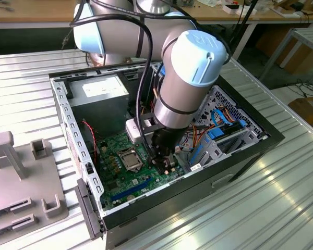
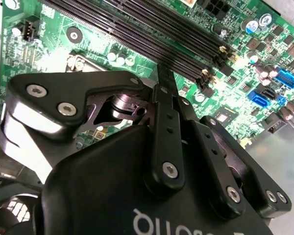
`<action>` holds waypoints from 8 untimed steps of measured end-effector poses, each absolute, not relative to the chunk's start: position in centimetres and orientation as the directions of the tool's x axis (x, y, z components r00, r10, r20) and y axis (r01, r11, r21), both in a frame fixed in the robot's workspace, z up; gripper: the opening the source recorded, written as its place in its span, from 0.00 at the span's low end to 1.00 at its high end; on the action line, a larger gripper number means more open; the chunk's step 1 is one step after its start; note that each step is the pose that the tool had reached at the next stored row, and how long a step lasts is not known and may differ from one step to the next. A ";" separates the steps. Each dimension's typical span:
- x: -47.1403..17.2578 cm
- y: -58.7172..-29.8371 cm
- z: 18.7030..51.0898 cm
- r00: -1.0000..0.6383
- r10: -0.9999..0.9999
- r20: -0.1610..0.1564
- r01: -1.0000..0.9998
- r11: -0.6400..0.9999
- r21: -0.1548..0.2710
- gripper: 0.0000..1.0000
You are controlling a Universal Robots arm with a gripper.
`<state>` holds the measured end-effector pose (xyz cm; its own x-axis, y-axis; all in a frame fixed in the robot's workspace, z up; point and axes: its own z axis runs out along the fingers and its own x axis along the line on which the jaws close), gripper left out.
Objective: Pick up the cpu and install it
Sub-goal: 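Install the first cpu locking lever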
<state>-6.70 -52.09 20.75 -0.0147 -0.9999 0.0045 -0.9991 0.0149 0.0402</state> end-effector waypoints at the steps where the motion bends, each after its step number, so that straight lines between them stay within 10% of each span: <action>1: -6.7 -52.1 20.7 -0.015 -1.000 0.004 -0.999 0.015 0.040 0.11; 8: -6.7 -52.1 20.7 -0.015 -1.000 -0.017 -0.999 0.014 0.040 0.11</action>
<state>-6.69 -52.11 20.72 -0.0146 -0.9997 -0.0174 -0.9991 0.0139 0.0404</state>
